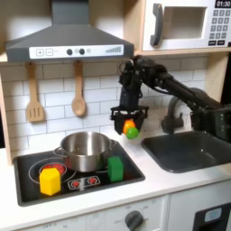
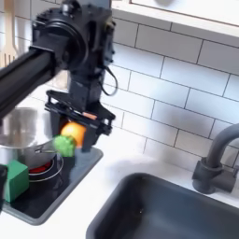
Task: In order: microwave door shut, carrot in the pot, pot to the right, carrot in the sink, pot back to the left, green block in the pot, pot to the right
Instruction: 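Put the carrot in the pot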
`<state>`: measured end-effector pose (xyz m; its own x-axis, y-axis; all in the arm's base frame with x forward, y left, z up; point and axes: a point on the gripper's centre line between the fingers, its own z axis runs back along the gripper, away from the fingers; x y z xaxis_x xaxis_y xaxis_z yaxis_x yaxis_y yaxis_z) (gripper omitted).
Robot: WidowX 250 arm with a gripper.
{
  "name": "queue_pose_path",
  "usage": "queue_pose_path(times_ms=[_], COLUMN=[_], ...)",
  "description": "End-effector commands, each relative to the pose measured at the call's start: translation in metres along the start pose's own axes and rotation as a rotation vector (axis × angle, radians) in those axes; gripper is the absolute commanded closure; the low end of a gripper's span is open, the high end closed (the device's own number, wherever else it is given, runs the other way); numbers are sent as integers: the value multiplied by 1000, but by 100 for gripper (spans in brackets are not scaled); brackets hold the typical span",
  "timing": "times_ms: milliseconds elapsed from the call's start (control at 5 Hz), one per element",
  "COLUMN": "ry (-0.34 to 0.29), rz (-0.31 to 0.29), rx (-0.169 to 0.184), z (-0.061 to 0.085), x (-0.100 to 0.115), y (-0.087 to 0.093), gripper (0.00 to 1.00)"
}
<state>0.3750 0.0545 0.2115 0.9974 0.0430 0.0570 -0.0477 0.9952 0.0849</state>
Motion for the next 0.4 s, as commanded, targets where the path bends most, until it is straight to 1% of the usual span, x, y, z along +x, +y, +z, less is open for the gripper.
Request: queue_pose_path(times_ms=[0, 200], ry=[-9, -1], rz=[88, 108], rx=[37, 61], z=[1, -2], x=[13, 14], y=[40, 60], gripper=[100, 100])
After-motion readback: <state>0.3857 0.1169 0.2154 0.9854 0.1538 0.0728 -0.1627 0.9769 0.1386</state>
